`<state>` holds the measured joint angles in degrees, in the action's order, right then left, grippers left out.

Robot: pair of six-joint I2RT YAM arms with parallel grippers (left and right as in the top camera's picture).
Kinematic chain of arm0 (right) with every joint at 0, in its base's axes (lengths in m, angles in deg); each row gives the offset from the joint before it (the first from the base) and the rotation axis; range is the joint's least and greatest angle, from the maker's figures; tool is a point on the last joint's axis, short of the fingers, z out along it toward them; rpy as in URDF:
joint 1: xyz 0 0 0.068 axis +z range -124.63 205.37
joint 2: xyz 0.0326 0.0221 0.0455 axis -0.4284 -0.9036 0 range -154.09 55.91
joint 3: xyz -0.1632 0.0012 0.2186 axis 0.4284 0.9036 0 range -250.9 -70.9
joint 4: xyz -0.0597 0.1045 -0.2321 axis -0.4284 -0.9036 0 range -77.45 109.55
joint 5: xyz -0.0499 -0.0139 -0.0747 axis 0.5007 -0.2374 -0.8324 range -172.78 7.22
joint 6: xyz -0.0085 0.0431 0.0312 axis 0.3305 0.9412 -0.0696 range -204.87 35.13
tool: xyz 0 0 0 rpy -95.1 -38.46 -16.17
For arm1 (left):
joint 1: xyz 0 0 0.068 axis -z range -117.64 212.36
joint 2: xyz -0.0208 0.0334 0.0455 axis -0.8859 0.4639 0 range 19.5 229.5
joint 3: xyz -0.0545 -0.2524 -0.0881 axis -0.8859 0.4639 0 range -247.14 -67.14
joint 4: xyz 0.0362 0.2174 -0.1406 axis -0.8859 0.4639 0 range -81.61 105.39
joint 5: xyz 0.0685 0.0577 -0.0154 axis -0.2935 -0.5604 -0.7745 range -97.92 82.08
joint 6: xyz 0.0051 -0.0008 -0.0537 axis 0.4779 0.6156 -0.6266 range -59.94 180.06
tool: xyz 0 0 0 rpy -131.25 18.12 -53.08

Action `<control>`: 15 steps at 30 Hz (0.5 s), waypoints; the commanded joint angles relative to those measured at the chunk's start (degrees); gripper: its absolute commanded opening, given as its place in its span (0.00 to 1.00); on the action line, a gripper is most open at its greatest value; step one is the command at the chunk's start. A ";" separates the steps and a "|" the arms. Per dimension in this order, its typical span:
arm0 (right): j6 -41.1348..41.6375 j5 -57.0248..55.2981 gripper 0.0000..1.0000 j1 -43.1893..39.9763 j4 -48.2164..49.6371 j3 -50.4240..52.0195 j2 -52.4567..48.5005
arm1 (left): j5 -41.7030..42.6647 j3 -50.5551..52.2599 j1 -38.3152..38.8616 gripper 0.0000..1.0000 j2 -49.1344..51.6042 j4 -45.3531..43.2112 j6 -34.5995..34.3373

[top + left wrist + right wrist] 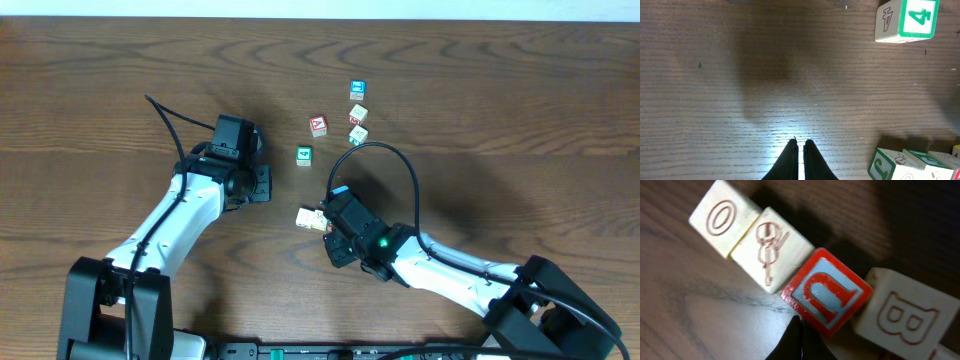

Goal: Lift 5 blocks

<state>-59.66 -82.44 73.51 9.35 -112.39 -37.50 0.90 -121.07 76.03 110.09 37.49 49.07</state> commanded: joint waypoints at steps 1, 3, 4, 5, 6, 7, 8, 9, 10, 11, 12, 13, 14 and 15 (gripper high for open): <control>-0.63 -0.96 0.01 -1.22 0.13 0.50 -1.03 | -0.55 -0.55 0.02 0.07 0.28 0.15 -0.70; -0.63 -0.94 0.01 -1.57 0.13 0.50 -1.03 | -0.55 -0.55 0.02 0.08 0.28 0.15 -0.70; -0.63 -0.87 0.01 -1.64 0.13 0.50 -1.03 | -0.55 -0.55 0.02 0.08 0.28 0.15 -0.70; -0.66 -0.74 0.01 -1.66 0.13 0.50 -1.03 | -0.55 -0.55 0.02 0.07 0.28 0.15 -0.70; -1.09 0.11 0.01 -1.64 0.13 0.50 -1.03 | -0.55 -0.55 0.02 0.08 0.28 0.15 -0.70; -1.90 1.79 0.01 -1.60 0.17 0.50 -1.03 | -0.55 -0.55 0.02 0.07 0.31 0.15 -0.70; -2.58 3.67 0.01 -1.53 0.11 0.50 -1.03 | -0.55 -0.55 0.02 0.08 0.28 0.15 -0.70; -2.84 5.49 0.01 -1.40 -0.28 0.50 -1.03 | -0.55 -0.55 0.02 0.08 0.28 0.15 -0.70; -2.80 6.54 0.01 -1.18 -1.05 0.50 -1.03 | -0.55 -0.55 0.02 0.07 0.31 0.15 -0.70; -2.75 6.84 0.01 -0.83 -2.19 0.50 -1.03 | -0.55 -0.55 0.02 0.07 0.28 0.15 -0.70; -2.43 6.82 0.01 -0.28 -3.85 0.50 -1.03 | -0.55 -0.55 0.02 0.07 0.28 0.15 -0.70; -2.32 6.75 0.01 0.20 -5.03 0.50 -1.03 | -0.55 -0.55 0.02 0.07 0.31 0.15 -0.70; -2.19 6.75 0.01 0.92 -6.67 0.50 -1.03 | -0.55 -0.55 0.02 0.07 0.28 0.15 -0.70; -1.73 6.58 0.01 1.44 -7.89 0.50 -1.03 | -0.55 -0.55 0.02 0.07 0.28 0.13 -0.70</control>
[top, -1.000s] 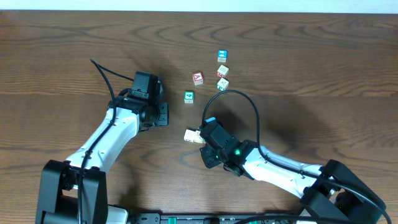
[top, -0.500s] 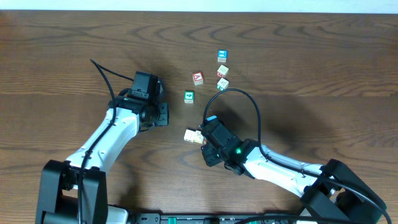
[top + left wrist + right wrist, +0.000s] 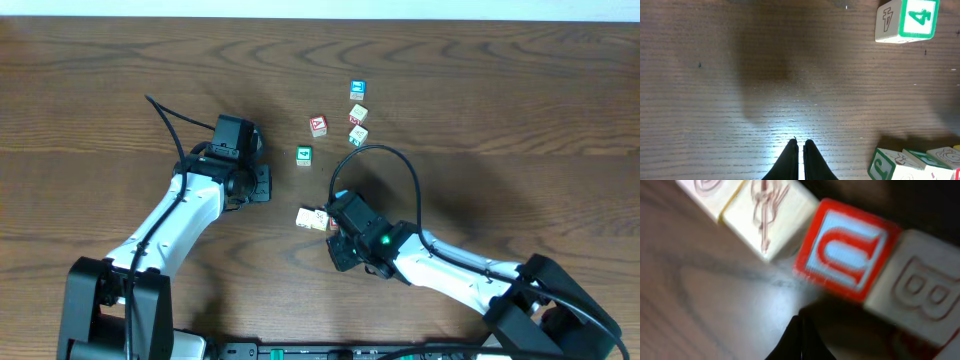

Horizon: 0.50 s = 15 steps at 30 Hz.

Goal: Lift 5 blocks

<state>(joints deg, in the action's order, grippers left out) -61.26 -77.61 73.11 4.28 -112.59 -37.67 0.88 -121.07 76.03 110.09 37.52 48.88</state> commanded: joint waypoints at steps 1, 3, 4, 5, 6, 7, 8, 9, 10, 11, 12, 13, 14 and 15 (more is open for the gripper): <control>0.70 1.44 0.01 2.40 -4.20 0.70 -0.83 | -0.52 -0.55 0.02 0.07 0.28 0.11 -0.50; 3.50 -0.37 0.01 3.30 -7.08 0.70 -0.83 | -0.52 -0.55 0.02 0.08 0.28 0.11 -0.48; 5.66 -2.08 0.01 3.61 -9.22 0.70 -0.83 | -0.52 -0.55 0.02 0.07 0.31 0.11 -0.48; 6.34 -2.69 0.01 3.65 -9.97 0.70 -0.83 | -0.52 -0.55 0.02 0.07 0.28 0.11 -0.50; 7.21 -3.52 0.01 3.63 -11.02 0.70 -0.83 | -0.52 -0.55 0.02 0.07 0.31 0.11 -0.50; 7.91 -4.37 0.01 3.63 -11.76 0.70 -0.83 | -0.52 -0.55 0.02 0.07 0.28 0.11 -0.50; 8.55 -5.20 0.01 3.63 -12.26 0.70 -0.83 | -0.52 -0.55 0.02 0.07 0.28 0.11 -0.48; 9.33 -6.21 0.01 3.61 -12.61 0.70 -0.83 | -0.52 -0.55 0.02 0.07 0.28 0.11 -0.48; 10.38 -7.21 0.01 3.56 -12.90 0.70 -0.83 | -0.52 -0.55 0.02 0.07 0.28 0.11 -0.48; 11.28 -8.24 0.01 3.56 -13.09 0.70 -0.83 | -0.52 -0.55 0.02 0.07 0.28 0.11 -0.48; 11.96 -8.98 0.01 3.56 -13.14 0.70 -0.83 | -0.52 -0.55 0.02 0.07 0.28 0.11 -0.48; 12.61 -9.70 0.01 3.56 -13.07 0.70 -0.83 | -0.52 -0.55 0.02 0.07 0.31 0.11 -0.48; 13.22 -10.36 0.01 3.54 -13.05 0.70 -0.83 | -0.52 -0.55 0.02 0.07 0.28 0.13 -0.48; 13.94 -11.02 0.01 3.50 -13.07 0.70 -0.83 | -0.52 -0.55 0.02 0.07 0.28 0.13 -0.48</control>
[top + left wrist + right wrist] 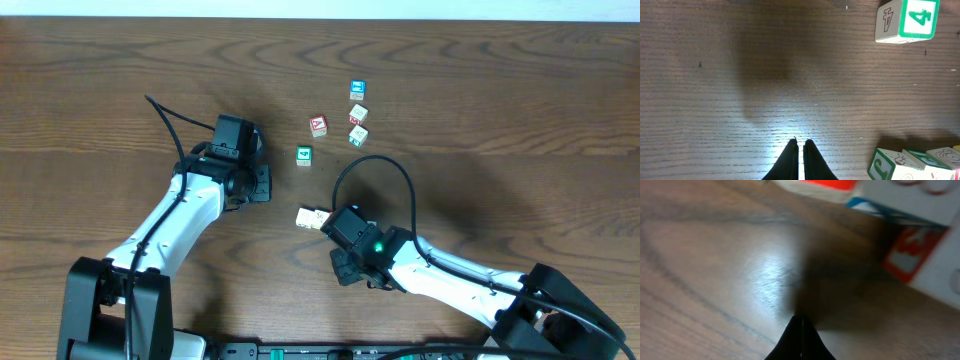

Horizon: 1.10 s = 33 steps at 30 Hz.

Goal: Lift 5 blocks

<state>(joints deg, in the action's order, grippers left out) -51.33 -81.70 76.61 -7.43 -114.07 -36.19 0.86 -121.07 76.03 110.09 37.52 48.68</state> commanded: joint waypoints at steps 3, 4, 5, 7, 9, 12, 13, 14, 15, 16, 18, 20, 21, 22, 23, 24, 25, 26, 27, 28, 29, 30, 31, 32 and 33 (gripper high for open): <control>4.76 -7.78 0.01 -0.68 -1.46 2.19 -2.32 | -0.50 -0.55 0.02 0.08 0.28 0.13 -0.28; 5.46 -8.41 0.01 -1.03 -1.60 2.19 -2.32 | -0.50 -0.55 0.02 0.07 0.28 0.13 -0.28; 5.90 -8.92 0.01 -1.38 -1.66 2.19 -2.32 | -0.50 -0.57 0.02 0.07 0.31 0.13 -0.28; 6.58 -9.60 0.01 -2.27 -1.60 2.19 -2.32 | -0.50 -0.55 0.02 0.07 0.31 0.13 -0.28; 6.75 -9.81 0.01 -3.48 -1.53 2.19 -2.32 | -0.50 -0.55 0.02 0.07 0.28 0.13 -0.28; 6.71 -9.84 0.01 -5.86 -1.51 2.19 -2.32 | -0.50 -0.55 0.02 0.08 0.31 0.13 -0.28; 6.71 -9.84 0.01 -6.62 -1.49 2.19 -2.32 | -0.50 -0.55 0.02 0.07 0.28 0.13 -0.28; 6.67 -9.81 0.01 -7.30 -1.36 2.19 -2.32 | -0.50 -0.57 0.02 0.07 0.31 0.13 -0.31; 6.67 -9.84 0.01 -7.82 -1.22 2.19 -2.32 | -0.50 -0.55 0.02 0.07 0.28 0.13 -0.28; 6.60 -9.84 0.01 -8.22 -1.05 2.19 -2.32 | -0.50 -0.57 0.02 0.08 0.28 0.13 -0.31; 5.99 -9.81 0.01 -8.68 -0.33 2.19 -2.32 | -0.50 -0.55 0.02 0.07 0.31 0.13 -0.28; 5.77 -9.81 0.01 -8.74 0.39 2.19 -2.32 | -0.50 -0.55 0.02 0.07 0.28 0.11 -0.28; 5.35 -9.79 0.01 -8.81 0.81 2.19 -2.32 | -0.50 -0.55 0.02 0.07 0.28 0.11 -0.28; 5.16 -9.62 0.01 -8.81 1.09 2.19 -2.32 | -0.50 -0.55 0.02 0.08 0.31 0.11 -0.28; 5.11 -9.57 0.01 -8.79 1.31 2.19 -2.32 | -0.50 -0.55 0.02 0.07 0.28 0.11 -0.31; 5.05 -9.35 0.01 -8.79 1.46 2.19 -2.32 | -0.50 -0.55 0.02 0.07 0.28 0.11 -0.31; 4.94 -9.18 0.01 -8.76 1.49 2.19 -2.32 | -0.50 -0.55 0.02 0.08 0.28 0.13 -0.31; 4.94 -9.16 0.01 -8.76 1.46 2.19 -2.32 | -0.48 -0.55 0.02 0.07 0.31 0.13 -0.31; 4.94 -9.18 0.01 -8.76 1.49 2.19 -2.32 | -0.48 -0.55 0.02 0.07 0.31 0.15 -0.31; 4.94 -9.18 0.01 -8.79 1.66 2.19 -2.32 | -0.48 -0.55 0.02 0.07 0.28 0.15 -0.31; 4.92 -9.18 0.01 -8.79 1.84 2.19 -2.32 | -0.48 -0.55 0.02 0.08 0.31 0.15 -0.31; 4.66 -9.18 0.01 -8.79 2.01 2.19 -2.32 | -0.48 -0.55 0.02 0.07 0.31 0.15 -0.31; 3.91 -8.74 0.01 -8.79 2.36 2.19 -2.32 | -0.48 -0.55 0.02 0.07 0.28 0.15 -0.31; 3.39 -8.33 0.01 -8.79 2.43 2.19 -2.32 | -0.48 -0.55 0.02 0.07 0.28 0.15 -0.33; 2.89 -7.87 0.01 -8.79 2.32 2.19 -2.32 | -0.48 -0.55 0.02 0.07 0.28 0.24 -0.39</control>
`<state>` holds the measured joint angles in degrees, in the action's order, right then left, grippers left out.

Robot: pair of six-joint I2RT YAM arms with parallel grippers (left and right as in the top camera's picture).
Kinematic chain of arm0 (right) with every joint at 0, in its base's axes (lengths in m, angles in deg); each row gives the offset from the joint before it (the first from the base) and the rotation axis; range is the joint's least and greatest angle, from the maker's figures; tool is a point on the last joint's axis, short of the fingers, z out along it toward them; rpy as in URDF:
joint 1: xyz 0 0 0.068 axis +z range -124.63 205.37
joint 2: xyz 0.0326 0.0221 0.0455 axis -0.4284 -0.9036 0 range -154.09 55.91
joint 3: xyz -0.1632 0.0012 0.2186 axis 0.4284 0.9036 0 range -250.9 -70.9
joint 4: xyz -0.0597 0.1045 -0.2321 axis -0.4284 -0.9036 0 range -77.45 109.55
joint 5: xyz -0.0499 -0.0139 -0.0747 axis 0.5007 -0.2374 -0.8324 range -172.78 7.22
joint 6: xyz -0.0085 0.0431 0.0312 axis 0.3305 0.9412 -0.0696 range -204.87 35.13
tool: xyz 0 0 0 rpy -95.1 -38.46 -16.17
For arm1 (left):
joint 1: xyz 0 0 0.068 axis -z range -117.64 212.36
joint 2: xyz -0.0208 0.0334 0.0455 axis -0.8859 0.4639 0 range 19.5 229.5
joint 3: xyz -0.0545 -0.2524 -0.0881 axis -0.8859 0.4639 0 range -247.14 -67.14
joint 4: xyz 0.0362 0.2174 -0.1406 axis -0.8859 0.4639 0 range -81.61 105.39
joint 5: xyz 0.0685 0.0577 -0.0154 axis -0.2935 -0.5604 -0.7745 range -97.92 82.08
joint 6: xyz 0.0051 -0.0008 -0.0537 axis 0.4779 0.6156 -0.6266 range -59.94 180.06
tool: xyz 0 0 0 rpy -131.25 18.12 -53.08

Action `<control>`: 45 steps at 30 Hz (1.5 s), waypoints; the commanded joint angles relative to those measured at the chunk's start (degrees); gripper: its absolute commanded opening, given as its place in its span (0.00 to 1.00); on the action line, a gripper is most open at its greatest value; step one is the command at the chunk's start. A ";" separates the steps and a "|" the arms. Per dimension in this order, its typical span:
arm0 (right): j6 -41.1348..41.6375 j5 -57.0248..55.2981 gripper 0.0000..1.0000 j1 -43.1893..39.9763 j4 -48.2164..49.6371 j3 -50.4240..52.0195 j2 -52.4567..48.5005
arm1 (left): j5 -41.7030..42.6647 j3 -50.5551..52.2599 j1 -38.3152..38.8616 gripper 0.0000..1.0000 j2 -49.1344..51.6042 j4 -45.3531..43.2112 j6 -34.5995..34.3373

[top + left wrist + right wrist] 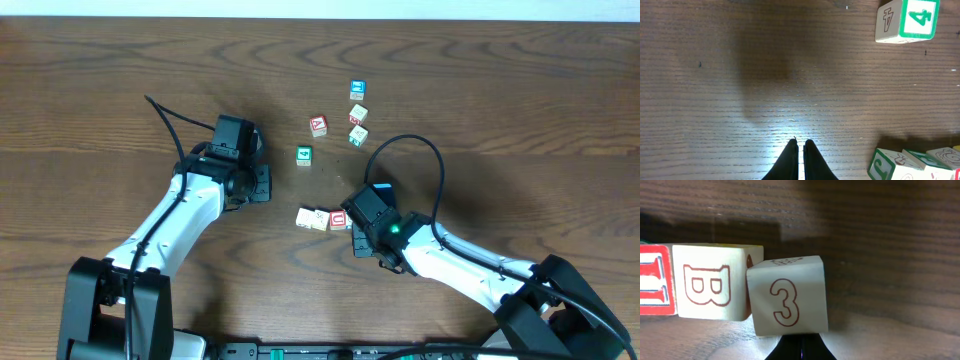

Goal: Lift 5 blocks

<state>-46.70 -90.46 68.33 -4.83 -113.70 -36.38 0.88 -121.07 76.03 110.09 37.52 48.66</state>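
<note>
A row of wooden blocks (320,218) lies mid-table, with a red block (338,219) in it. In the right wrist view the row's end shows a "3" block (787,302), a "B" block (710,290) and the red block (655,286). My right gripper (801,347) is shut and empty, its tips right at the "3" block's near edge. Several loose blocks lie farther back: a green "4" block (304,155), a red one (318,125) and a blue one (356,90). My left gripper (800,145) is shut on nothing over bare wood, left of the "4" block (909,20).
Two more pale blocks (358,124) lie below the blue one. The right arm's black cable (420,170) loops over the table behind its wrist. Part of the row (900,165) shows at the left wrist view's bottom right.
My right gripper has moved from in front of the row, over bare wood, to the row's right end. The "3" block now fills its view. The left arm has not moved.
My right gripper was shut over the row, close above the red block and its pale neighbours. It then stood in front of the row with only table under it. Now it is at the right end by the "3" block. The left gripper stayed shut and still.
</note>
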 commanded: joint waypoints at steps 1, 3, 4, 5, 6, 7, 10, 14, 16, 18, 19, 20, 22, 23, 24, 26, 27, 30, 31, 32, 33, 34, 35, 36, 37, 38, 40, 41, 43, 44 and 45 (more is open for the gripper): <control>-2.08 1.22 0.01 -0.48 -0.70 1.81 -2.12 | -0.50 -0.55 0.02 0.07 0.28 0.44 -1.20; -1.88 1.51 0.01 -0.15 -2.27 1.81 -2.12 | -0.46 -0.55 0.13 0.07 0.28 1.57 -3.65; -1.05 1.44 0.01 0.26 -3.32 1.81 -2.10 | -0.46 -0.55 0.35 0.07 0.28 2.47 -4.11; 0.63 0.96 0.01 0.72 -4.37 1.81 -2.03 | -0.52 -0.55 0.79 0.07 0.31 3.45 -4.15; 2.54 0.26 0.01 1.14 -5.55 1.81 -1.92 | -0.55 -0.52 1.25 0.07 0.31 4.26 -4.15; 4.02 -0.02 0.01 1.46 -6.91 1.81 -1.70 | -0.52 -0.50 1.77 0.07 0.28 4.83 -4.17; 8.59 0.00 0.01 1.99 -11.37 1.81 -0.63 | -0.52 -0.50 3.28 0.07 0.31 5.55 -4.17; 9.40 -1.22 0.01 1.31 -13.33 1.81 0.15 | -0.50 -0.50 4.66 0.07 0.46 4.59 -4.81; 9.38 -2.21 0.01 0.20 -12.92 1.79 0.15 | -0.50 -0.50 4.98 0.07 0.94 3.98 -5.49; 8.28 -2.23 0.01 -1.16 -11.93 1.79 0.15 | -0.50 -0.50 5.07 0.07 1.75 3.78 -6.45; 7.80 -2.38 0.01 -1.75 -11.56 1.79 0.15 | -0.50 -0.50 5.07 0.07 2.12 3.78 -6.84; 7.02 -2.40 0.01 -2.36 -11.13 1.79 0.15 | -0.48 -0.50 5.07 0.07 2.78 3.78 -7.21; 4.81 -2.40 0.01 -3.56 -10.05 1.79 0.15 | -0.48 -0.50 5.07 0.07 4.00 3.82 -8.15; 3.85 -2.58 0.01 -4.17 -9.66 1.79 0.15 | -0.48 -0.50 5.07 0.07 4.83 3.85 -8.92; 3.32 -2.84 0.01 -4.72 -9.64 1.79 0.15 | -0.48 -0.50 5.07 0.07 5.51 3.82 -9.42; 2.12 -3.23 0.01 -5.86 -9.62 1.79 0.15 | -0.46 -0.50 5.07 0.07 6.80 3.82 -9.75; 0.59 -3.21 0.01 -6.45 -9.22 1.79 0.15 | -0.44 -0.50 5.07 0.07 7.41 3.82 -9.81; -8.09 -1.60 0.01 -7.80 -6.01 1.79 0.15 | -0.26 -0.50 5.07 0.07 8.57 3.80 -9.92; -10.34 -0.96 0.01 -8.04 -4.92 1.79 0.15 | -0.26 -0.50 5.07 0.07 8.66 3.80 -9.94; -12.09 -0.66 0.01 -8.26 -3.89 1.79 0.15 | -0.26 -0.50 5.07 0.08 8.66 3.80 -9.92; -12.61 -0.66 0.01 -8.57 -2.84 1.79 0.15 | -0.26 -0.50 5.07 0.07 8.66 3.78 -9.94; -12.63 -0.66 0.01 -8.83 -2.14 1.79 0.15 | -0.24 -0.50 5.07 0.07 8.66 3.76 -9.94; -12.61 -0.44 0.01 -9.27 -0.98 1.79 0.15 | -0.22 -0.50 5.07 0.07 8.66 3.78 -9.94; -12.74 0.24 0.01 -9.49 -0.28 1.79 0.15 | 0.04 -0.50 5.09 0.07 8.66 3.78 -9.92; -13.86 2.12 0.01 -9.84 1.03 1.79 0.15 | 0.72 -0.50 5.14 0.07 8.66 3.65 -9.90; -15.67 5.44 0.01 -10.21 2.78 1.79 0.15 | 1.49 -0.50 5.31 0.07 8.66 3.37 -9.92; -17.75 10.69 0.01 -10.56 5.35 1.79 0.15 | 2.34 -0.50 5.86 0.08 8.66 2.78 -9.92; -17.68 12.33 0.01 -10.64 6.23 1.79 0.15 | 2.36 -0.50 6.34 0.07 8.66 2.45 -9.92; -17.59 13.33 0.01 -10.62 6.93 1.79 0.15 | 2.47 -0.50 7.39 0.07 8.66 2.05 -9.94; -17.42 13.66 0.01 -10.62 6.99 1.79 0.15 | 2.56 -0.50 8.24 0.08 8.66 1.86 -9.94; -17.44 13.84 0.01 -10.62 6.99 1.79 0.15 | 2.56 -0.50 8.92 0.07 8.66 1.84 -9.94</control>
<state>-62.09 -80.85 58.21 1.90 -112.44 -35.75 2.52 -121.07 83.16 118.52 39.44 39.04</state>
